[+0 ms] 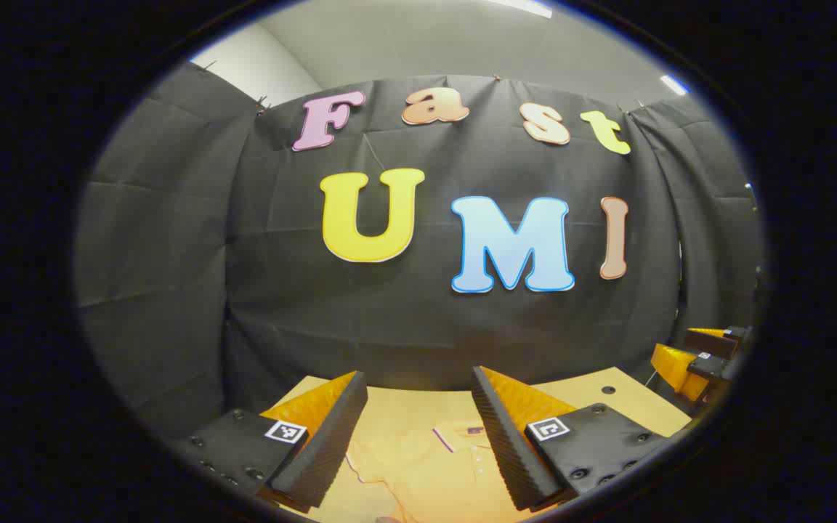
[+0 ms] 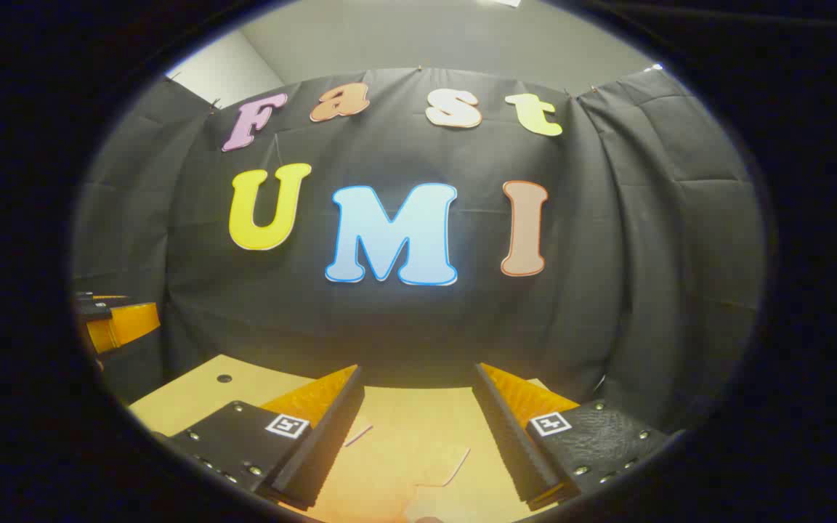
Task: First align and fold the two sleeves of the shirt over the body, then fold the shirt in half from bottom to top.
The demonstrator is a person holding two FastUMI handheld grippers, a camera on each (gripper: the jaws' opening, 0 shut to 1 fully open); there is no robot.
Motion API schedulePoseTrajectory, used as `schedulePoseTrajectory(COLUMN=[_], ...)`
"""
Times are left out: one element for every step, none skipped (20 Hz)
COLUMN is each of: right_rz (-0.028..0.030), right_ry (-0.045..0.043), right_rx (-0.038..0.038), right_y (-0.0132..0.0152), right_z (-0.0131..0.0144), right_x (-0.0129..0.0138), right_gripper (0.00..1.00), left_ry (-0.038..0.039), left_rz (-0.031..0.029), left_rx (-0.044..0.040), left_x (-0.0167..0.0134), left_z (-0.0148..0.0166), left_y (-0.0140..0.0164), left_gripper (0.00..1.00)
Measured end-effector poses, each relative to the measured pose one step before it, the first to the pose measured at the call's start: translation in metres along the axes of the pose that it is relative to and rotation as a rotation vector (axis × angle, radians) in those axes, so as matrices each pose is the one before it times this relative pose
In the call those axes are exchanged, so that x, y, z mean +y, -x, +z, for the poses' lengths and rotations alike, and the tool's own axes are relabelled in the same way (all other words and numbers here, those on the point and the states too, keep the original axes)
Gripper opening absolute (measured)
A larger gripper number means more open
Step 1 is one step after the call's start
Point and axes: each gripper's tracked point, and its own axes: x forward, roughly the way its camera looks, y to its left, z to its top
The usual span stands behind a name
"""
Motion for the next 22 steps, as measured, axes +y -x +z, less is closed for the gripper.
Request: schedulePoseTrajectory(right_rz=[-0.00120,-0.00120,0.00164,0.00148,0.00151,0.00103,0.00136,0.00232,0.00046,0.00183,0.00013,0.00092,0.00041,0.00216,-0.00042,-0.00007,0.00177,0.00323,0.00064,0.00304,-0.00034,-0.00017], right_ry=[0.00159,0.00062,-0.00080,-0.00080,0.00009,0.00109,0.00114,0.00037,-0.00023,-0.00112,-0.00056,-0.00037,0.00055,-0.00025,-0.00044,-0.00216,-0.00549,-0.00594,-0.00699,-0.00871,-0.01022,-0.00894], right_rx=[0.00251,0.00173,0.00250,0.00418,0.00338,0.00234,0.00425,0.00408,0.00506,0.00466,0.00381,0.00473,0.00654,0.00705,0.00848,0.00680,0.01213,0.01482,0.01907,0.02104,0.02124,0.02122], right_y=[-0.00046,-0.00020,0.00114,0.00011,-0.00106,-0.00109,-0.00153,-0.00034,0.00042,-0.00090,-0.00076,-0.00267,-0.00115,-0.00166,-0.00205,-0.00227,-0.00425,-0.00503,-0.00631,-0.00667,-0.00767,-0.00815], right_z=[-0.00014,-0.00153,0.00007,-0.00198,0.00033,-0.00173,-0.00042,-0.00174,-0.00105,-0.00248,-0.00092,-0.00182,-0.00167,-0.00384,-0.00259,-0.00355,-0.00394,-0.00639,-0.00577,-0.00856,-0.00663,-0.00827], right_x=[-0.00056,-0.00065,-0.00093,0.00130,-0.00050,-0.00021,-0.00015,0.00106,-0.00042,0.00010,0.00005,-0.00055,-0.00012,-0.00049,-0.00030,-0.00065,-0.00154,-0.00029,-0.00166,-0.00167,-0.00178,-0.00283], right_gripper=[0.95,0.95,0.95,0.95,0.95,0.95,0.95,0.95,0.95,0.95,0.95,0.95,0.95,0.95,0.95,0.95,0.95,0.95,0.95,0.95,0.95,0.95], left_ry=[-0.00124,0.00006,-0.00012,0.00031,0.00021,0.00000,0.00081,0.00056,0.00000,0.00092,0.00009,0.00012,0.00012,-0.00098,-0.00155,-0.00243,-0.00184,-0.00097,-0.00103,-0.00108,-0.00139,-0.00082], left_rz=[-0.00091,0.00058,0.00158,0.00106,0.00094,0.00306,0.00179,0.00082,0.00230,0.00141,0.00212,0.00224,0.00102,0.00159,0.00096,0.00212,0.00093,0.00141,0.00136,0.00281,0.00380,0.00467], left_rx=[-0.00069,0.00011,0.00038,-0.00213,-0.00017,-0.00050,-0.00076,0.00019,0.00043,-0.00090,0.00114,0.00064,0.00038,-0.00096,-0.00109,-0.00045,0.00006,0.00027,0.00021,0.00132,0.00140,0.00011], left_x=[-0.00209,-0.00001,0.00029,-0.00049,-0.00034,0.00064,0.00025,-0.00070,0.00057,-0.00007,0.00024,0.00032,0.00072,0.00076,0.00005,0.00047,0.00034,0.00061,-0.00013,0.00146,0.00161,0.00230], left_z=[0.00051,-0.00094,-0.00077,0.00079,0.00035,-0.00140,0.00034,0.00002,-0.00074,-0.00025,0.00023,-0.00058,-0.00015,-0.00085,0.00109,0.00056,-0.00014,0.00045,0.00032,-0.00115,-0.00050,-0.00021], left_y=[0.00000,-0.00033,0.00026,0.00019,0.00017,0.00109,0.00005,-0.00004,0.00079,0.00031,-0.00053,-0.00002,0.00067,0.00103,-0.00048,-0.00005,0.00019,-0.00009,0.00019,0.00103,0.00052,0.00207], left_gripper=[0.94,0.94,0.96,0.94,0.94,0.94,0.94,0.94,0.94,0.94,0.94,0.95,0.94,0.94,0.93,0.94,0.94,0.94,0.94,0.93,0.95,0.93])
